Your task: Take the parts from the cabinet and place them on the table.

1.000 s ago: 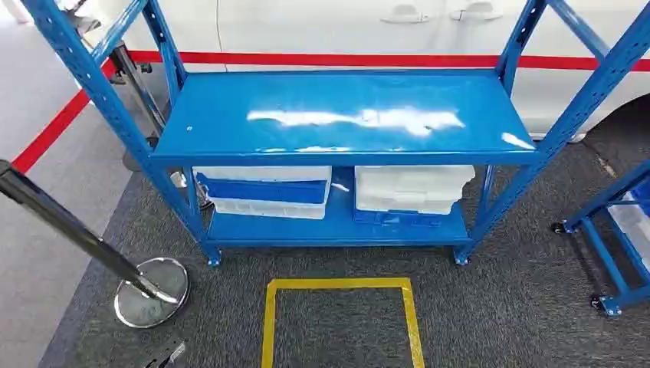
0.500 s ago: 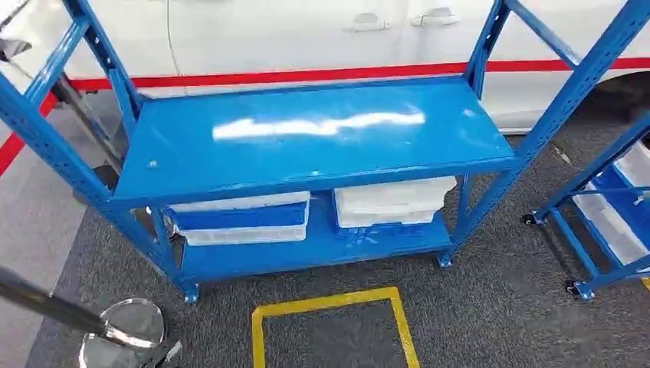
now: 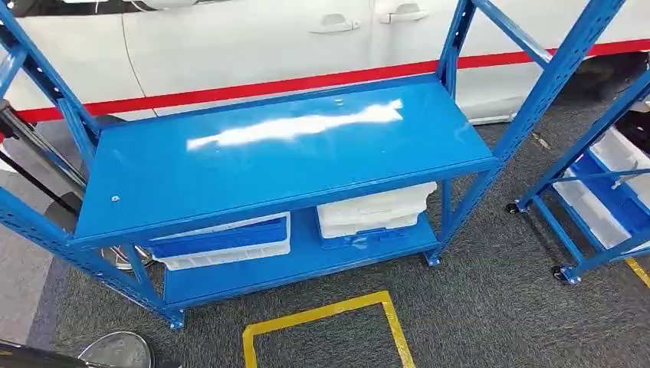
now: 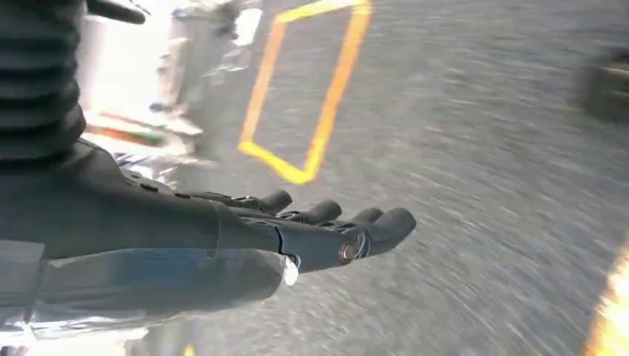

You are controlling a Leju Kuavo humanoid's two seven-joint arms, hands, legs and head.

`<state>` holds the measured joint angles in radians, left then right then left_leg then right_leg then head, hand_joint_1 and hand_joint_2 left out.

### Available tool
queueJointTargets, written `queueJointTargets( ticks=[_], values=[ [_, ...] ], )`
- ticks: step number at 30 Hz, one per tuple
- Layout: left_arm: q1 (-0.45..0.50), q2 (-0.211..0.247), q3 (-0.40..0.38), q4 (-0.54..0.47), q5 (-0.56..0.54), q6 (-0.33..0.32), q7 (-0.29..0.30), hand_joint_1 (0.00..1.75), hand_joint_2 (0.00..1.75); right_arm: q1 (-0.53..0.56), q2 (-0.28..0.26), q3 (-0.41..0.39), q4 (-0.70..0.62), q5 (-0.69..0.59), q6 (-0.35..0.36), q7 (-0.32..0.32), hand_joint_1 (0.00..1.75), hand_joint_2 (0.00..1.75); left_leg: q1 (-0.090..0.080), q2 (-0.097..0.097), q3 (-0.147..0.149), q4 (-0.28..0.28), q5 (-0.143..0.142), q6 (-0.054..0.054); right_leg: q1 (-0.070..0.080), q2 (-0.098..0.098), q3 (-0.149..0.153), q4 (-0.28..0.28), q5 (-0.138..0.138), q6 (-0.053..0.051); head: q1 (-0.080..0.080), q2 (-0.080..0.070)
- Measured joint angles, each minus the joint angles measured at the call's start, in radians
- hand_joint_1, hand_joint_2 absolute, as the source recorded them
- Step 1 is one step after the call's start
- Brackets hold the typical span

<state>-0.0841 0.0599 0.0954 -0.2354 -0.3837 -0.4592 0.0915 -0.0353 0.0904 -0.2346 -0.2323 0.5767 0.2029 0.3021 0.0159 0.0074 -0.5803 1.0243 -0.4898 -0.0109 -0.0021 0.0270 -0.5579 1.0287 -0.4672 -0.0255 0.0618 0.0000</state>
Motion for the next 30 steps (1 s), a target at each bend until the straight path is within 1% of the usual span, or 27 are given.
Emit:
queueJointTargets(
  ticks=[1, 2, 3, 4, 5, 6, 8, 11, 13, 14, 16, 17, 18, 19, 25, 30],
  values=[
    [0.011, -0.001, -0.005, 0.001, 0.015, 0.017, -0.003, 0.0, 1.75, -0.002, -0.002, 0.005, -0.015, -0.021, -0.01, -0.011, 0.0, 1.75, -0.003, 0.0, -0.002, 0.005, -0.007, 0.012, 0.001, 0.001, -0.01, 0.002, -0.005, 0.007, 0.0, 0.0],
    [0.027, -0.002, -0.01, 0.001, 0.028, 0.032, -0.004, 0.0, 1.75, 0.0, -0.005, 0.01, -0.024, -0.04, -0.015, -0.02, 0.0, 1.75, -0.003, 0.0, 0.002, 0.002, 0.023, 0.02, 0.002, 0.0, -0.009, 0.002, -0.01, 0.014, 0.0, 0.0],
    [0.041, -0.003, -0.013, 0.001, 0.041, 0.049, -0.009, 0.0, 1.75, 0.004, -0.008, 0.018, -0.031, -0.06, -0.022, -0.031, 0.0, 1.75, 0.004, -0.001, 0.006, -0.003, 0.026, 0.02, 0.005, -0.002, -0.004, 0.005, -0.018, 0.007, 0.001, 0.0],
    [0.05, -0.006, -0.014, 0.001, 0.056, 0.065, -0.013, 0.0, 1.75, 0.009, -0.016, 0.024, -0.038, -0.081, -0.031, -0.043, 0.0, 1.75, 0.002, -0.002, 0.006, -0.003, 0.027, 0.016, 0.008, -0.007, -0.003, 0.002, -0.011, -0.021, 0.001, 0.0],
    [0.059, -0.007, -0.016, 0.001, 0.071, 0.085, -0.017, 0.0, 1.75, 0.013, -0.018, 0.032, -0.045, -0.105, -0.037, -0.055, 0.0, 1.75, 0.0, -0.004, 0.006, -0.003, 0.027, 0.017, 0.007, -0.007, -0.002, 0.001, -0.014, -0.023, 0.001, 0.0],
    [0.065, -0.008, -0.018, 0.001, 0.087, 0.103, -0.021, 0.0, 1.75, 0.02, -0.023, 0.04, -0.05, -0.129, -0.047, -0.066, 0.0, 1.75, -0.002, -0.006, 0.007, -0.003, 0.026, 0.02, 0.006, -0.008, 0.0, 0.0, -0.014, -0.021, 0.001, 0.0],
    [0.081, -0.013, -0.024, -0.005, 0.117, 0.14, -0.028, 0.0, 1.75, 0.035, -0.028, 0.057, -0.061, -0.175, -0.063, -0.092, 0.0, 1.75, -0.004, -0.007, 0.008, -0.003, 0.022, 0.025, 0.005, -0.009, 0.003, -0.005, -0.014, -0.021, 0.001, 0.0],
    [0.104, -0.019, -0.038, -0.021, 0.163, 0.194, -0.04, 0.0, 1.75, 0.061, -0.034, 0.083, -0.074, -0.244, -0.087, -0.127, 0.0, 1.75, -0.005, -0.006, 0.008, -0.003, 0.02, 0.029, 0.005, -0.008, 0.006, -0.009, -0.015, -0.019, 0.001, 0.0],
    [0.12, -0.024, -0.04, -0.034, 0.192, 0.228, -0.045, 0.0, 1.75, 0.077, -0.04, 0.1, -0.083, -0.285, -0.103, -0.15, 0.0, 1.75, -0.006, -0.006, 0.009, -0.003, 0.018, 0.032, 0.004, -0.008, 0.008, -0.011, -0.016, -0.012, 0.001, 0.0],
    [0.129, -0.027, -0.042, -0.039, 0.207, 0.246, -0.05, 0.0, 1.75, 0.085, -0.043, 0.108, -0.087, -0.307, -0.111, -0.16, 0.0, 1.75, -0.006, -0.006, 0.01, -0.003, 0.017, 0.033, 0.003, -0.008, 0.009, -0.012, -0.017, -0.003, 0.001, 0.0],
    [0.145, -0.031, -0.045, -0.052, 0.233, 0.278, -0.055, 0.0, 1.75, 0.1, -0.05, 0.124, -0.095, -0.348, -0.124, -0.182, 0.0, 1.75, -0.007, -0.006, 0.012, -0.002, 0.015, 0.035, 0.0, -0.009, 0.011, -0.015, -0.019, 0.02, 0.001, 0.0],
    [0.153, -0.033, -0.048, -0.059, 0.251, 0.299, -0.06, 0.0, 1.75, 0.108, -0.052, 0.133, -0.098, -0.375, -0.135, -0.195, 0.0, 1.75, -0.008, -0.006, 0.013, -0.002, 0.015, 0.037, -0.001, -0.009, 0.012, -0.015, -0.019, 0.022, 0.001, 0.0],
    [0.163, -0.035, -0.05, -0.068, 0.267, 0.319, -0.063, 0.0, 0.0, 0.116, -0.055, 0.143, -0.104, -0.399, -0.142, -0.208, 0.0, 1.75, -0.008, -0.006, 0.014, -0.002, 0.014, 0.036, -0.001, -0.009, 0.013, -0.015, -0.02, 0.022, 0.001, 0.0],
    [0.171, -0.037, -0.053, -0.074, 0.282, 0.336, -0.066, 0.0, 0.0, 0.124, -0.058, 0.151, -0.107, -0.42, -0.15, -0.22, 0.0, 0.0, -0.008, -0.006, 0.015, -0.002, 0.014, 0.036, -0.001, -0.009, 0.013, -0.015, -0.02, 0.023, 0.001, 0.0],
    [0.213, -0.048, -0.065, -0.111, 0.369, 0.442, -0.088, 0.0, 0.0, 0.161, -0.069, 0.193, -0.127, -0.554, -0.197, -0.29, 0.0, 0.0, -0.008, -0.006, 0.016, -0.002, 0.014, 0.036, 0.0, -0.009, 0.013, -0.013, -0.021, 0.024, 0.001, 0.0],
    [0.224, -0.053, -0.066, -0.125, 0.383, 0.458, -0.091, 0.0, 0.0, 0.17, -0.075, 0.205, -0.135, -0.571, -0.203, -0.296, 0.0, 0.0, -0.007, -0.006, 0.018, -0.002, 0.014, 0.035, 0.002, -0.009, 0.013, -0.011, -0.022, 0.024, 0.001, 0.0]
  ],
)
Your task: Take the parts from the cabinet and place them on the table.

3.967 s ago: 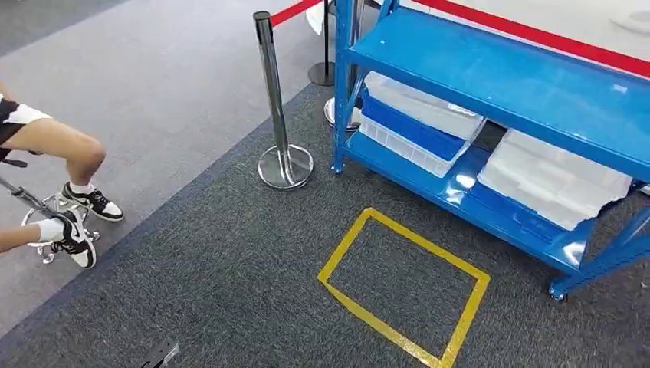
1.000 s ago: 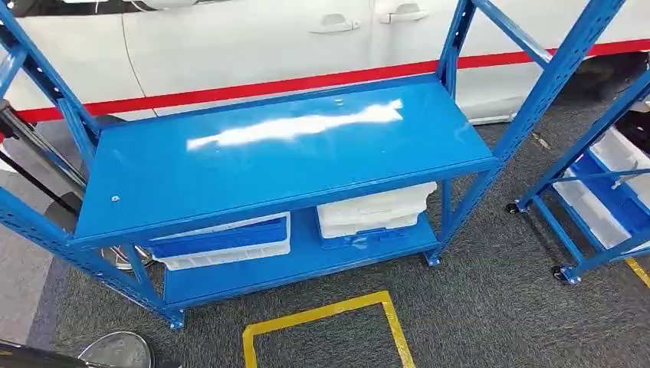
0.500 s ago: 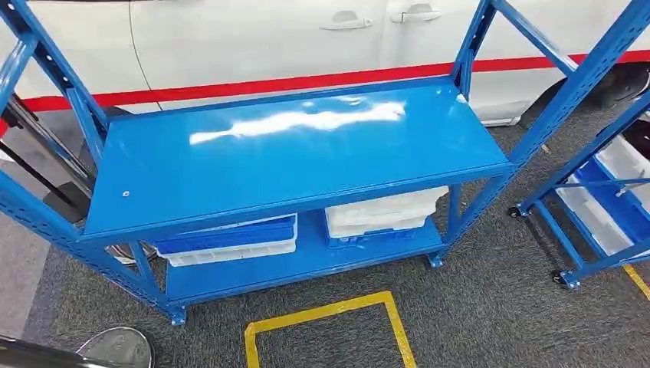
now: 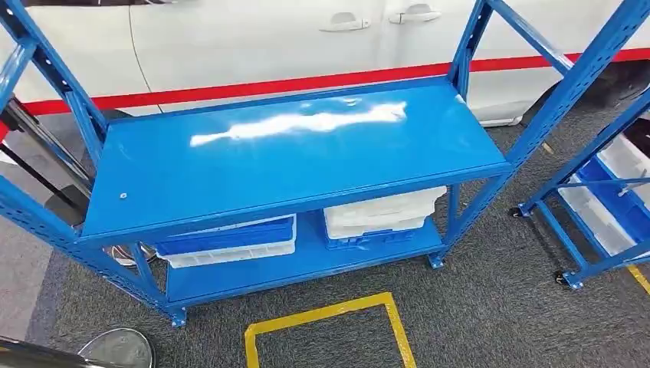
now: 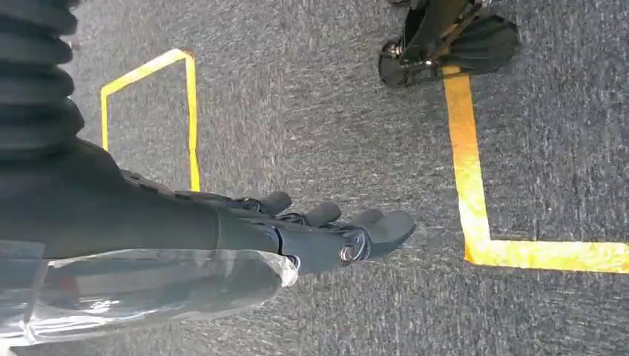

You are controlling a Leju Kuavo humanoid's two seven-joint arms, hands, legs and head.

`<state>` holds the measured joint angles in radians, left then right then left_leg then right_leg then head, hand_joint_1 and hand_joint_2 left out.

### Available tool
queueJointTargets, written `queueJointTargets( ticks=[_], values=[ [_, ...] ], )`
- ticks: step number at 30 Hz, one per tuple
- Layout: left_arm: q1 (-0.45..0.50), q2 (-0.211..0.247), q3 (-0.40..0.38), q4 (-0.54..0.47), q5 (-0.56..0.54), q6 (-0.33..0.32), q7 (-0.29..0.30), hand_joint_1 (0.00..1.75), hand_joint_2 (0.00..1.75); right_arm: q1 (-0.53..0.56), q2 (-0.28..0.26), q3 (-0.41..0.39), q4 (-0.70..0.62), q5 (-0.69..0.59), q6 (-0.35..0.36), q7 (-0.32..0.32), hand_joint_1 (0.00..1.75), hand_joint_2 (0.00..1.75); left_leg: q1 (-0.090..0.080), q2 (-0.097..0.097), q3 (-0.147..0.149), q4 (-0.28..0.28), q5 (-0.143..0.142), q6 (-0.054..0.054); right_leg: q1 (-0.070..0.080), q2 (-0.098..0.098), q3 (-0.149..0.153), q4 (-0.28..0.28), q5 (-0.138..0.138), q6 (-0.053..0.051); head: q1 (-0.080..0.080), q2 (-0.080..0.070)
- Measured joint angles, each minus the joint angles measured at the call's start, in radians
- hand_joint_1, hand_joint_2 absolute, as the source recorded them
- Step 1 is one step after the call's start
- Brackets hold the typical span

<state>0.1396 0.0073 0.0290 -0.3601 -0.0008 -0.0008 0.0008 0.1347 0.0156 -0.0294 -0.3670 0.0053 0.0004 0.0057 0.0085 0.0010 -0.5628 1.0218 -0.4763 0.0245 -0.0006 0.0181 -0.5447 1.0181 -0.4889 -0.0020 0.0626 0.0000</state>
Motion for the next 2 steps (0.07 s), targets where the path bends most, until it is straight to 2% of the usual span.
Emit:
queueJointTargets(
  ticks=[2],
  values=[
    [0.001, -0.002, -0.003, -0.002, 0.001, 0.001, 0.0, 0.0, 0.0, 0.001, -0.001, 0.002, -0.002, -0.001, 0.0, 0.0, 0.0, 0.0, 0.0, 0.0, 0.0, 0.0, 0.0, 0.0, 0.0, 0.0, 0.0, 0.001, 0.0, 0.0, 0.0, 0.0]
  ],
)
